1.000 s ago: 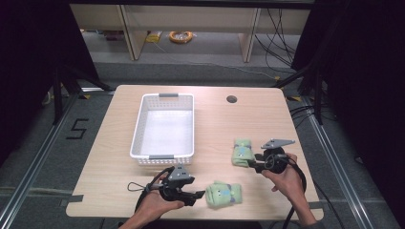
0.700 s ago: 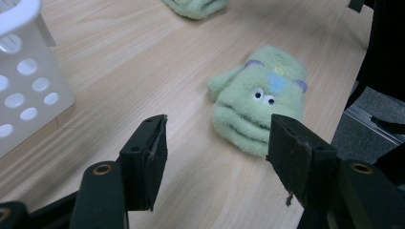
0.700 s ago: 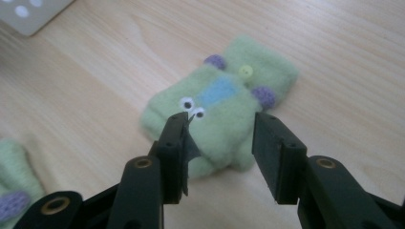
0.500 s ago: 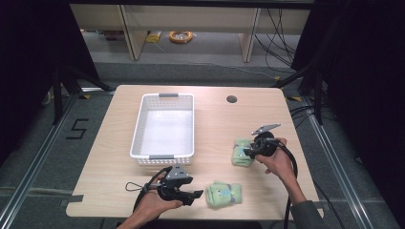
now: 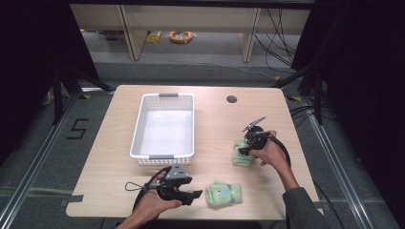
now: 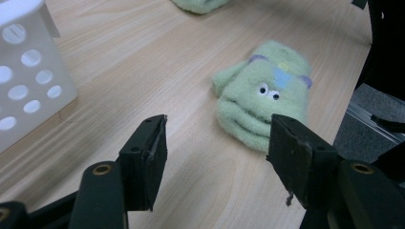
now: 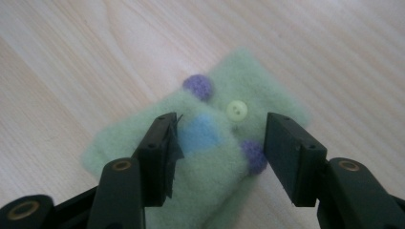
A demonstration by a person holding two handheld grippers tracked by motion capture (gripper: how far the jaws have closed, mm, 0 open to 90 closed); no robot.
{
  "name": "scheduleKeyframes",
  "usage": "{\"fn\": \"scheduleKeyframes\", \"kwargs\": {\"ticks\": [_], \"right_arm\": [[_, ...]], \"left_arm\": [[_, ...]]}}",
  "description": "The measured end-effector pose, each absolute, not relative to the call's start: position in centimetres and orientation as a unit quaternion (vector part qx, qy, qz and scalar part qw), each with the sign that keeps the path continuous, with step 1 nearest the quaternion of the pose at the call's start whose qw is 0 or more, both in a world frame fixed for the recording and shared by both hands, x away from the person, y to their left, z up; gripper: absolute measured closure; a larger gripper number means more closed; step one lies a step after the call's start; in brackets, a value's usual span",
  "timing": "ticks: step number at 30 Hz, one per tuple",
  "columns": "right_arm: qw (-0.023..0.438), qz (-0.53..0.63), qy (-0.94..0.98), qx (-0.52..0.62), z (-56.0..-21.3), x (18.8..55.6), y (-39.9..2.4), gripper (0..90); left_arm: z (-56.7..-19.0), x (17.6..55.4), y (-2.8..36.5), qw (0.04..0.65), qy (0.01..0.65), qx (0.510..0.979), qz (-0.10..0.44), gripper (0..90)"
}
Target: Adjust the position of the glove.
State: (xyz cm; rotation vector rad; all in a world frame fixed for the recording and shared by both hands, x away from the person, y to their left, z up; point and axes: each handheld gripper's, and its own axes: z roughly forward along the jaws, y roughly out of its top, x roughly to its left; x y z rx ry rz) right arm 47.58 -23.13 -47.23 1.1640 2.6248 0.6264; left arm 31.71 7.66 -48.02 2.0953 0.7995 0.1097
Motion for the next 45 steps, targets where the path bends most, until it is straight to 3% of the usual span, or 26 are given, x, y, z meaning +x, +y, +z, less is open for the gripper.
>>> {"fn": "scheduleKeyframes", "kwargs": {"ticks": [6, 11, 14, 22, 31, 45], "right_arm": [[0.092, 0.199, 0.891, 0.398, -47.9, 47.9, -23.1, 51.1], [0.064, 0.219, 0.890, 0.394, -48.1, 48.0, -23.4, 73.6], [0.055, 0.225, 0.886, 0.402, -48.2, 48.1, -23.5, 78.9], [0.060, 0.261, 0.862, 0.430, -46.9, 47.2, -23.8, 81.7], [0.065, 0.306, 0.859, 0.405, -43.1, 43.3, -24.4, 81.5], [0.041, 0.372, 0.841, 0.392, -42.9, 37.4, -22.5, 80.7]], "left_arm": [[-48.0, 31.7, 7.6, 0.428, 0.318, 0.845, 0.045, 38.0], [-48.0, 31.6, 7.6, 0.434, 0.325, 0.840, 0.044, 37.9], [-47.9, 31.7, 7.6, 0.435, 0.319, 0.841, 0.043, 37.9], [-47.9, 31.8, 7.9, 0.437, 0.330, 0.836, 0.040, 37.9], [-47.8, 31.8, 7.8, 0.436, 0.325, 0.838, 0.041, 38.1], [-47.5, 31.4, 7.9, 0.446, 0.325, 0.833, 0.043, 38.6]]}}
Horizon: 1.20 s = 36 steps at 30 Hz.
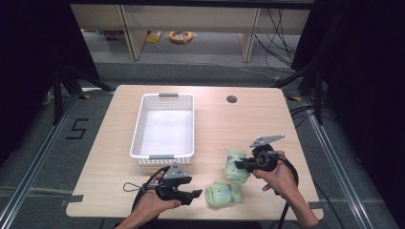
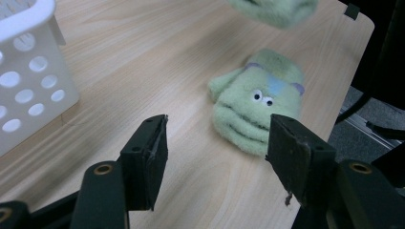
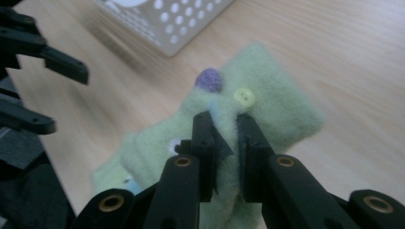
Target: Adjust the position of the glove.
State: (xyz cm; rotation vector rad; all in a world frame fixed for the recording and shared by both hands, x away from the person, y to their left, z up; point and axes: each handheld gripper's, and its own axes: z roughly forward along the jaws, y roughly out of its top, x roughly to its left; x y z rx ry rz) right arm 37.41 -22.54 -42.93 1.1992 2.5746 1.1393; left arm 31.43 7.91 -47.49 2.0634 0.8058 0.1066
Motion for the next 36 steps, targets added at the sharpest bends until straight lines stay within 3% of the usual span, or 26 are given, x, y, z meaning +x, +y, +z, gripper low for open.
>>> {"fn": "scheduleKeyframes", "kwargs": {"ticks": [2, 12, 27, 36], "right_arm": [[0.016, 0.369, 0.843, 0.391, -43.4, 35.7, -21.8, 80.6], [-0.008, 0.361, 0.857, 0.367, -44.7, 33.9, -20.0, 79.9], [0.009, 0.356, 0.849, 0.391, -47.3, 33.7, -18.8, 76.2], [0.003, 0.353, 0.849, 0.393, -47.6, 33.8, -19.1, 72.7]], "left_arm": [[-47.5, 31.4, 7.9, 0.445, 0.322, 0.835, 0.043, 39.7], [-47.7, 30.6, 7.2, 0.443, 0.314, 0.839, 0.035, 41.1], [-48.1, 29.4, 5.2, 0.435, 0.285, 0.854, 0.027, 40.1], [-48.6, 29.2, 3.9, 0.431, 0.288, 0.854, 0.032, 28.0]]}}
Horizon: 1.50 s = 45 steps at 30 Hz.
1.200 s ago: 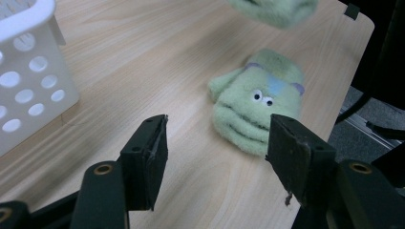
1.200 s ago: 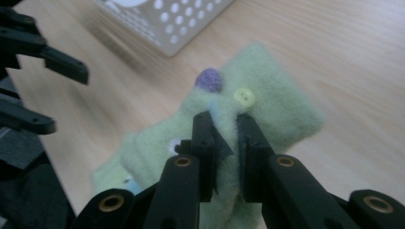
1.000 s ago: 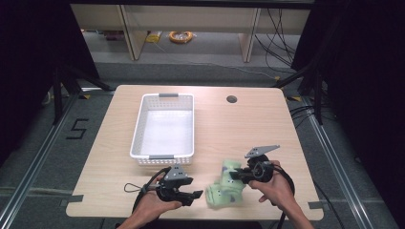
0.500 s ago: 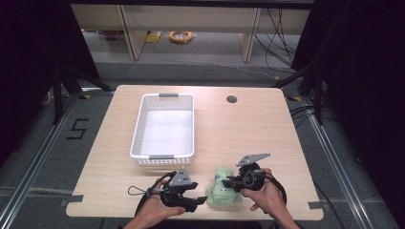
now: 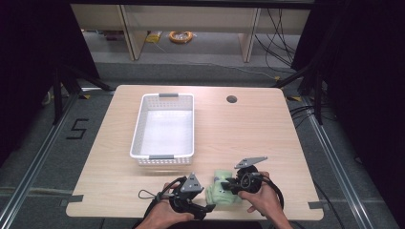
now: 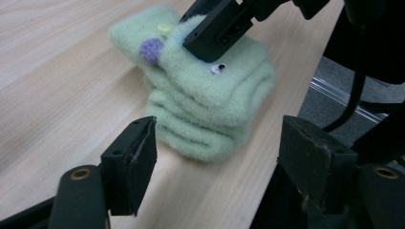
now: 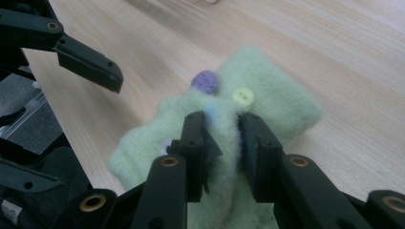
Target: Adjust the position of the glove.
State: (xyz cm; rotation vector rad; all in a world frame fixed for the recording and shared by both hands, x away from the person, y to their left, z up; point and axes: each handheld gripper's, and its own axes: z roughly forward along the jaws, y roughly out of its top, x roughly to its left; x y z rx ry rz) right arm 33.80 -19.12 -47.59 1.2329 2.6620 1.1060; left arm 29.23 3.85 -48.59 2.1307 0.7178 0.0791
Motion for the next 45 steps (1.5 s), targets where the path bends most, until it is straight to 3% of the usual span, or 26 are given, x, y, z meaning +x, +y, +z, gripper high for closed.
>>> {"fn": "scheduleKeyframes", "kwargs": {"ticks": [5, 13, 26, 36, 45], "right_arm": [[0.007, 0.354, 0.846, 0.399, -47.6, 33.7, -19.1, 70.3], [0.004, 0.351, 0.849, 0.396, -47.5, 33.7, -19.2, 69.5], [0.006, 0.350, 0.848, 0.396, -47.6, 33.7, -19.2, 67.3], [0.045, 0.353, 0.851, 0.386, -45.6, 35.8, -20.8, 63.6], [-0.001, 0.320, 0.873, 0.368, -47.2, 39.1, -20.0, 62.8]], "left_arm": [[-48.6, 29.2, 2.9, 0.425, 0.277, 0.860, 0.047, 23.6], [-48.9, 29.8, 2.1, 0.406, 0.273, 0.868, 0.083, 34.6], [-49.2, 29.8, 1.5, 0.412, 0.257, 0.871, 0.075, 70.7], [-48.9, 29.7, 1.9, 0.431, 0.272, 0.858, 0.060, 76.0], [-49.0, 29.9, 2.0, 0.426, 0.262, 0.864, 0.061, 76.0]]}}
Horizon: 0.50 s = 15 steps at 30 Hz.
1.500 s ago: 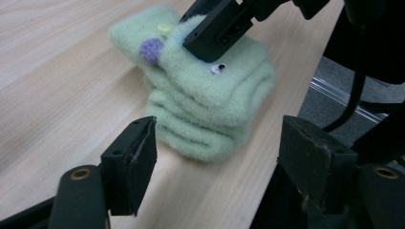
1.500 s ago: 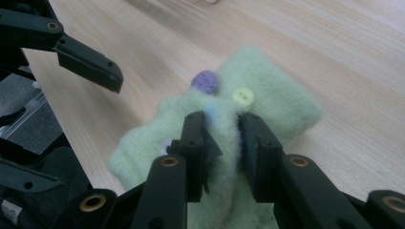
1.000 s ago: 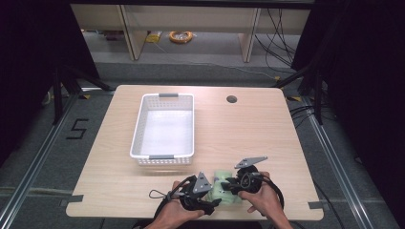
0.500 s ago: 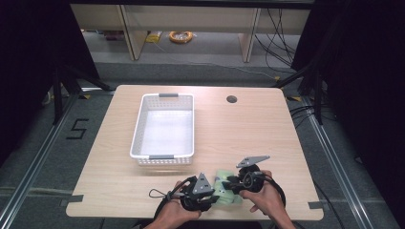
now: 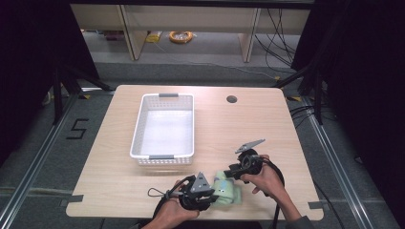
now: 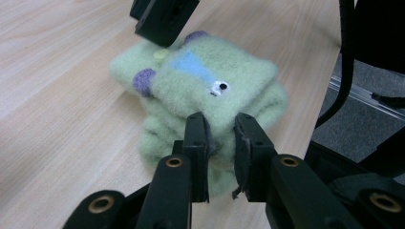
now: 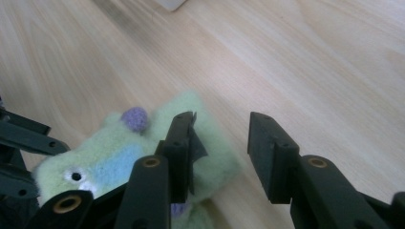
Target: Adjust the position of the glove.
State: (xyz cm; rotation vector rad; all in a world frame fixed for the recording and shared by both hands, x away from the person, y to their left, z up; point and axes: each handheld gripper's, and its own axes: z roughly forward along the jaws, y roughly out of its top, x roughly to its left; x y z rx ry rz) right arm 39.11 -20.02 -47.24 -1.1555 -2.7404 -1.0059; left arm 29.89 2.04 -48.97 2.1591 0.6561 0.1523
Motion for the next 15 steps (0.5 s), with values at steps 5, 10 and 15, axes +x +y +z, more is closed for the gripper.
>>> {"fn": "scheduleKeyframes", "kwargs": {"ticks": [5, 10, 15], "right_arm": [[0.013, -0.281, -0.889, -0.362, -48.2, 39.4, -19.0, 64.9], [0.028, -0.288, -0.884, -0.366, -48.4, 39.4, -19.1, 61.5], [0.035, -0.282, -0.887, -0.364, -48.3, 39.3, -19.2, 58.5]], "left_arm": [[-49.0, 30.0, 2.2, 0.419, 0.259, 0.868, 0.057, 76.0], [-49.4, 30.1, 2.3, 0.425, 0.283, 0.859, 0.037, 76.0], [-49.4, 30.3, 2.3, 0.421, 0.272, 0.864, 0.040, 76.0]]}}
